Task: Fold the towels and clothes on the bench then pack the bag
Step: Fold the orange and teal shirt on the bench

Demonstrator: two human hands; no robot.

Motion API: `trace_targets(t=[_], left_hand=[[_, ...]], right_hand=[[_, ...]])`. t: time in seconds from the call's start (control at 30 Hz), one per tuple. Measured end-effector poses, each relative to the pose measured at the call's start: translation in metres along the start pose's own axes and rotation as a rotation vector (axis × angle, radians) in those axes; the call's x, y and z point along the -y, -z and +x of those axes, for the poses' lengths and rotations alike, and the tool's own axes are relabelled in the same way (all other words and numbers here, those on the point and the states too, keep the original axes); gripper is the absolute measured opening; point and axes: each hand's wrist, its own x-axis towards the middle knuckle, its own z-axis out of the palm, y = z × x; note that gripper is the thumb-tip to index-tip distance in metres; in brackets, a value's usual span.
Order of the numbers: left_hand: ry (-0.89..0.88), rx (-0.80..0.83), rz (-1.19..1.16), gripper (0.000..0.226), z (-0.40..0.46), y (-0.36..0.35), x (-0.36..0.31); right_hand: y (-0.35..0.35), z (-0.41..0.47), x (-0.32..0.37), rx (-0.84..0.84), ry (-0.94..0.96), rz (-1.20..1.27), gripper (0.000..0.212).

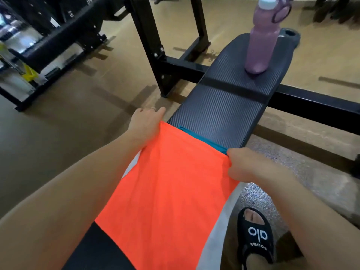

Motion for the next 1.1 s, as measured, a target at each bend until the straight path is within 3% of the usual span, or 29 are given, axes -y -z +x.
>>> trace_targets(t=[0.13,0.37,0.5,0.63,0.87,1.03,1.1], left_hand=[[0.182,0.104,-0.270,0.042,-0.022,-0.009,0.010],[0.496,0.281,-0.656,0.085,-0.121,-0.031,0.044],[0.434,0.243,-0.685,0.050,-0.155,-0.038,0.046],[0.417,0.172,-0.660,0.015,-0.164,-0.044,0.053],[0.617,0.178,-0.834,0.015,-0.152,-0.045,0.070],[0.678,-0.053,-0.924,0.017,-0.145,-0.040,0.076],[0.690,-0.048,-0.950,0.015,-0.144,-0.042,0.075]], right_hand=[[0.002,-0.001,0.001,-0.057,-0.045,0.008,0.012],[0.007,0.001,0.010,-0.071,-0.017,0.173,0.023],[0.009,0.008,0.008,-0.067,0.001,0.169,0.032],[0.005,0.016,0.006,-0.033,0.011,0.127,0.025],[0.007,0.019,0.007,-0.067,0.021,0.174,0.008],[0.010,0.021,0.001,-0.092,0.034,0.198,0.010],[0.012,0.021,-0.001,-0.130,0.030,0.220,0.008]])
